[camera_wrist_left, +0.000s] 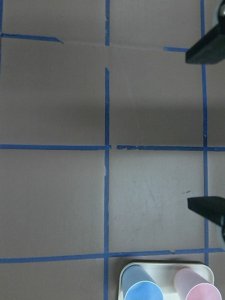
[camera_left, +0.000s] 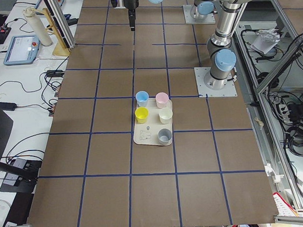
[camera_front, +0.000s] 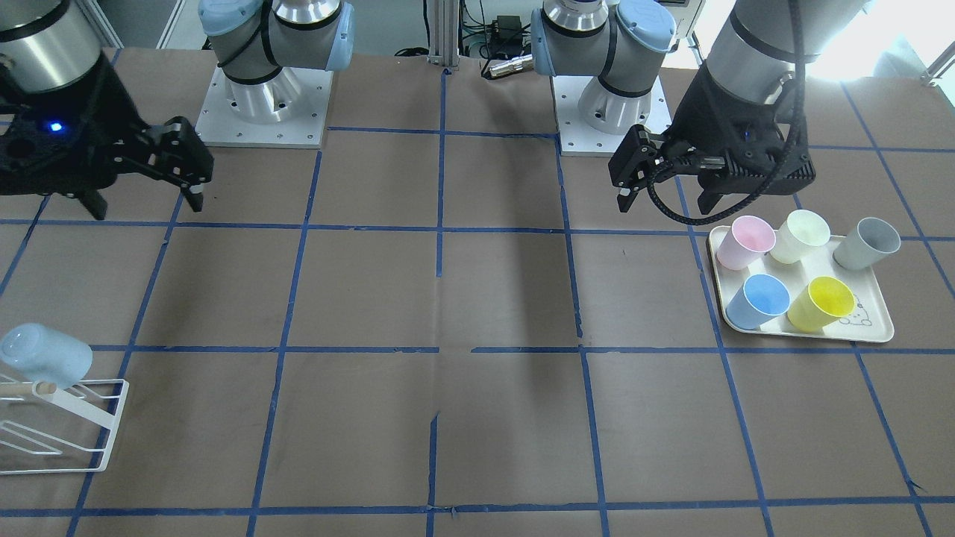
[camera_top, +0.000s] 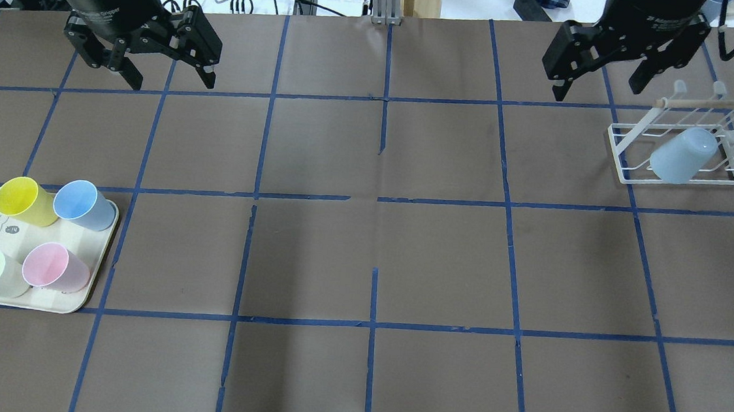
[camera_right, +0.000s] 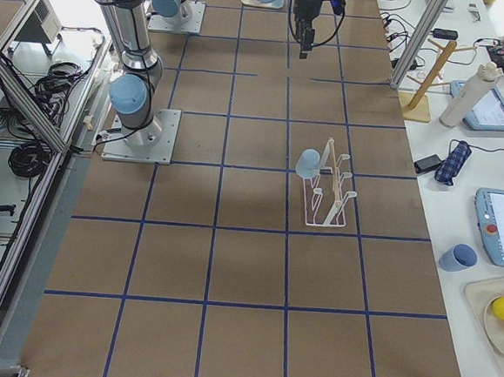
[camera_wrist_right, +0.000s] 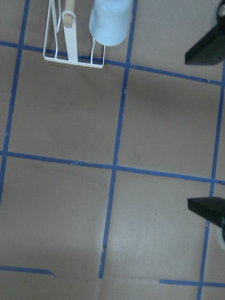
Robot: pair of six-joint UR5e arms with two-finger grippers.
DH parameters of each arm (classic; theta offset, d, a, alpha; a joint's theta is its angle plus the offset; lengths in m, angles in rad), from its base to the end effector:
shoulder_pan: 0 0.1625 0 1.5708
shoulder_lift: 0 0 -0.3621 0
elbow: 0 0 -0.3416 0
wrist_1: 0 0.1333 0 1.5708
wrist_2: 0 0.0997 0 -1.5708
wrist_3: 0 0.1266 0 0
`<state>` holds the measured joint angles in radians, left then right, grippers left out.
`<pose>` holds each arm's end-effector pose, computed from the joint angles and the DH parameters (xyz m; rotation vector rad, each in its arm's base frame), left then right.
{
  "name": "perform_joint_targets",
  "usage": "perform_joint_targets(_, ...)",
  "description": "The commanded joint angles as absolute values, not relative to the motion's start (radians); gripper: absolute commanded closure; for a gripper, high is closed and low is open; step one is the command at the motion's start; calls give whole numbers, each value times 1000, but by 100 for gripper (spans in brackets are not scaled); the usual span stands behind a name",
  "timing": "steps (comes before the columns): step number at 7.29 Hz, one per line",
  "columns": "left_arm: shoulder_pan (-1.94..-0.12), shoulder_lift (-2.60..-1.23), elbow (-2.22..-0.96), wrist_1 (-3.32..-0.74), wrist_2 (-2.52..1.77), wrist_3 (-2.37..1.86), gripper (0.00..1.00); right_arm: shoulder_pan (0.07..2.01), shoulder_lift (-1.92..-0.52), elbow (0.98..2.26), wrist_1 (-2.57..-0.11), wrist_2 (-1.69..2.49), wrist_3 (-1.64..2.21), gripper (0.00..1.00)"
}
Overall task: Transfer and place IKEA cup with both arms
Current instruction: 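Move the right gripper over the light blue cup on the wire rack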
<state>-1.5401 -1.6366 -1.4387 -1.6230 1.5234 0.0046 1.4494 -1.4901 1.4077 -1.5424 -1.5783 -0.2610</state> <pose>-0.1249 -0.4702 0.4214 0.0399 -3.0941 0.0231 0.0737 -0.4885 0.4305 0.2175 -3.1153 0.0806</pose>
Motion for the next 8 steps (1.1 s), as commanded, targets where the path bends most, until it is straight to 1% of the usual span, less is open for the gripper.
perform_joint_targets(1, -1540, -1641, -1437, -1623, 1523, 5, 0, 1310, -1464, 1407, -1626, -1580, -391, 0)
perform_joint_targets(4, -1539, -1647, -1434, -1618, 1522, 5, 0, 1229, -1356, 1410, -1768, -1588, -405, 0)
perform_joint_targets(7, -1539, -1647, -1437, -1617, 1523, 5, 0, 1192, -1264, 1428, -1825, -1585, -434, 0)
perform_joint_targets(8, -1540, -1649, -1437, -1615, 1523, 5, 0, 1171, -1256, 1440, -1825, -1583, -455, 0)
